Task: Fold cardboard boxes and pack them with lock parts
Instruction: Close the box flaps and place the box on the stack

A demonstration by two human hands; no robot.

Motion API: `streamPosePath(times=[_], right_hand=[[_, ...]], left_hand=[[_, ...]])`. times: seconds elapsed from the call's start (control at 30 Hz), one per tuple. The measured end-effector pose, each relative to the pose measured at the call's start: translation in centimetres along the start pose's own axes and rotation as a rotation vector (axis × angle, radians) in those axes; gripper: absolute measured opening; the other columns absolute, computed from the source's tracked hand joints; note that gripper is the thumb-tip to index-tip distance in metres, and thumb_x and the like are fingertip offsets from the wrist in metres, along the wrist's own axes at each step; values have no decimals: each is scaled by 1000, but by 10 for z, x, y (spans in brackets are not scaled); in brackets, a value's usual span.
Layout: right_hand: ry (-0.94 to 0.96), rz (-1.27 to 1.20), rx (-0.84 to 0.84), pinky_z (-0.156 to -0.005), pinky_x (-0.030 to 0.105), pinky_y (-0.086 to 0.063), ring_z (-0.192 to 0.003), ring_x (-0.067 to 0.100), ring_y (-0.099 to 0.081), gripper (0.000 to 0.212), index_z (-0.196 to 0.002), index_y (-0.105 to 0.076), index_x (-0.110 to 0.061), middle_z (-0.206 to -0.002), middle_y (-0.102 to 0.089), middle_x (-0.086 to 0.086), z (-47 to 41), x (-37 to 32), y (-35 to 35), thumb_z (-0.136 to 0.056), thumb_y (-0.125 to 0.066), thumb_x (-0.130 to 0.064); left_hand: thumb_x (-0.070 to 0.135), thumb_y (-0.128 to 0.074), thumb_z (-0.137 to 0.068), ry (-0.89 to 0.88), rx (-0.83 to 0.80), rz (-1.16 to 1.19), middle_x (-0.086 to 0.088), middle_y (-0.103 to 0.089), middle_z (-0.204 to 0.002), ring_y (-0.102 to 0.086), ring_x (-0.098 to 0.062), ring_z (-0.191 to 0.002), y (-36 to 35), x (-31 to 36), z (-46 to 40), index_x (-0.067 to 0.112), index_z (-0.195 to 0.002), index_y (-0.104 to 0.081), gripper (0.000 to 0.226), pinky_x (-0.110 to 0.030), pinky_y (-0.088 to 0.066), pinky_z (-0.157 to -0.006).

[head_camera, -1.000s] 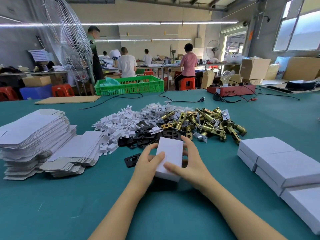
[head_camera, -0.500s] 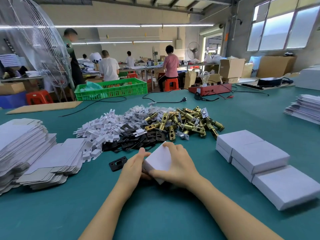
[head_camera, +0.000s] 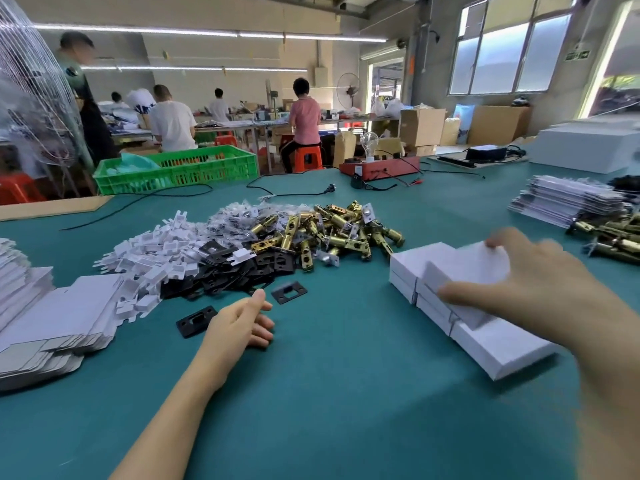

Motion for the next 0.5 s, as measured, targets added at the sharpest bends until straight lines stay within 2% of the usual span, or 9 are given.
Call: streamPosePath(times=[0.07, 0.13, 0.2, 0.33, 0.5], right_hand=[[-134, 150, -20, -72, 36, -39, -90, 30, -36, 92, -110, -42, -34, -79, -27, 1, 6, 33, -1, -34, -55, -84], [-228, 239, -71, -78, 37, -44, -89, 31, -36, 89, -102, -42, -32, -79, -27, 4, 9, 55, -10, -28, -48, -80], [-260, 201, -138, -76, 36, -43, -91, 31, -35, 82, -103, -42, -31, -81, -28, 4, 7, 66, -23, -34, -53, -74], [-213, 142, -182, -71, 36, -34, -93, 27, -27, 79, -120, -39, -33, -81, -24, 0, -4, 66, -46, -55, -72, -64], [-197, 43, -160, -69, 35, -32, -95, 24, -23, 81, -125, -36, -32, -88, -25, 1, -15, 61, -57, -58, -73, -61]], left_hand=[[60, -49, -89, -14, -1, -20, -9, -72, -78, -71, -22, -67, 0, 1, 0, 14, -91, -71, 51, -30, -56, -62], [66, -51, -79, -27, -5, -41, -6, -73, -76, -71, -21, -68, -1, 2, 1, 16, -89, -72, 55, -29, -55, -63], [65, -51, -80, -34, -7, -59, -3, -73, -76, -72, -20, -68, -1, 2, 2, 17, -89, -72, 54, -28, -55, -63], [55, -51, -92, -30, -4, -78, -2, -73, -76, -72, -20, -69, 0, 1, 2, 16, -90, -72, 44, -28, -55, -64], [50, -52, -95, -27, -5, -76, -4, -73, -75, -71, -19, -68, 0, 2, 1, 15, -90, -72, 40, -28, -55, -63]])
Point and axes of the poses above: each hand's wrist, its own z-axis away from the middle knuckle, its own y-axis out of the back of the hand, x = y × z, the point moved 8 cm from there along -z, towards the middle knuckle
